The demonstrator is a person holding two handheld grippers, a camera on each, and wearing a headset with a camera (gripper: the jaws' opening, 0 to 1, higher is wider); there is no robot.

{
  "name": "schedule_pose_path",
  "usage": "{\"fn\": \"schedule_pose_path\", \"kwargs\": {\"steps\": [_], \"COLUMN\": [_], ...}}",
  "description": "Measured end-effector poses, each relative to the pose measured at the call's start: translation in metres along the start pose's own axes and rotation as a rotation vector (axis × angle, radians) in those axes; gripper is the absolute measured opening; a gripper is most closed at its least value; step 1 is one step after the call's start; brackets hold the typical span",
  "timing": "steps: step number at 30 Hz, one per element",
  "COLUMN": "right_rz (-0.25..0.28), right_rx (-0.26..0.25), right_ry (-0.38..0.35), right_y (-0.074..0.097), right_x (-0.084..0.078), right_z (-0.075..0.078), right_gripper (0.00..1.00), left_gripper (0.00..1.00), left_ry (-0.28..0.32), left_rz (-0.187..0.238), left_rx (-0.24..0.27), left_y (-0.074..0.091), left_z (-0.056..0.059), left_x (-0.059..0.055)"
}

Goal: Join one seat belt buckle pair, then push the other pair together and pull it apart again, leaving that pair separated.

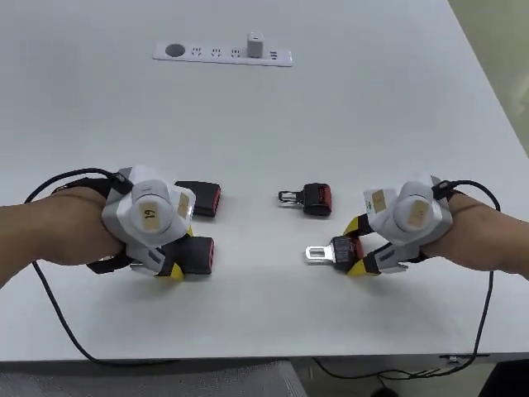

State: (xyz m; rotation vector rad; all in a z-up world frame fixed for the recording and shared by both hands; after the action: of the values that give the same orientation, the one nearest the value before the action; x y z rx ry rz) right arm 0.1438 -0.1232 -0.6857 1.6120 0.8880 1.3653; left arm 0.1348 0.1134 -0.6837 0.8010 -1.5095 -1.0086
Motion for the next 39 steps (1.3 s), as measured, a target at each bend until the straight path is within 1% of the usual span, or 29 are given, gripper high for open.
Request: {"fn": "schedule_pose_path", "kwargs": {"steps": [2,3,8,11,13,16,23,28,29,30,33,39], "right_rz": [-0.001,0.000,-0.002,0.005,0.017,0.023,0.046,0.082,0.088,0.100,0.121,0.152], "right_rx": [-0.004,-0.006,-0.022,-0.019,-0.009,-0.012,-0.009,-0.009,-0.010,-0.013,-0.016,-0.022], "right_ry": [-0.031,-0.033,-0.029,-0.033,-0.041,-0.042,-0.041,-0.032,-0.036,-0.040,-0.045,-0.057], "right_y": [0.000,0.000,0.000,-0.001,-0.003,-0.007,-0.017,-0.026,-0.027,-0.029,-0.033,-0.041], "right_x": [0.001,0.001,0.003,0.006,0.010,0.016,0.036,0.059,0.061,0.067,0.077,0.097], "right_z": [0.001,0.000,-0.002,-0.004,-0.009,-0.010,-0.020,-0.027,-0.027,-0.027,-0.029,-0.031], "right_gripper": [0.33,0.33,0.33,0.33,0.33,0.33,0.33,0.33,0.33,0.33,0.33,0.33], "left_gripper": [0.35,0.35,0.35,0.35,0.35,0.35,0.35,0.35,0.35,0.35,0.35,0.35], "left_ry": [-0.003,0.002,0.007,0.009,0.012,0.018,0.018,0.022,0.023,0.025,0.030,0.030], "left_rz": [-0.001,-0.002,-0.008,-0.012,-0.010,-0.007,0.000,-0.002,-0.002,-0.002,-0.004,-0.006], "left_rx": [-0.001,-0.001,-0.001,0.000,0.002,0.005,0.005,0.007,0.007,0.008,0.009,0.010], "left_y": [0.000,0.000,-0.001,-0.001,-0.001,-0.001,-0.002,-0.001,-0.001,-0.001,-0.001,-0.001], "left_z": [0.000,0.000,0.000,0.000,0.000,0.000,0.000,0.000,0.000,0.001,0.000,0.001], "left_x": [0.000,0.000,-0.001,-0.001,-0.001,-0.001,-0.001,0.000,0.000,0.000,-0.001,-0.001]}}
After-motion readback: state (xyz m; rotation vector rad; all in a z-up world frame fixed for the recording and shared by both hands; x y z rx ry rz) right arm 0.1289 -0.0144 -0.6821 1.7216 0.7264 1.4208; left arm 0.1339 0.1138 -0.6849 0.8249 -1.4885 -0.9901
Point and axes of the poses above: the centre of the closed fingertips' face, and the gripper's own axes: y roughly backward along the fingers, z roughly to its right, x roughly out of its top, the point moved 1 cm from there along y, roughly backward along the fingers, and after that the axes turned 8 degrees about -y, right-handed, at the moved point
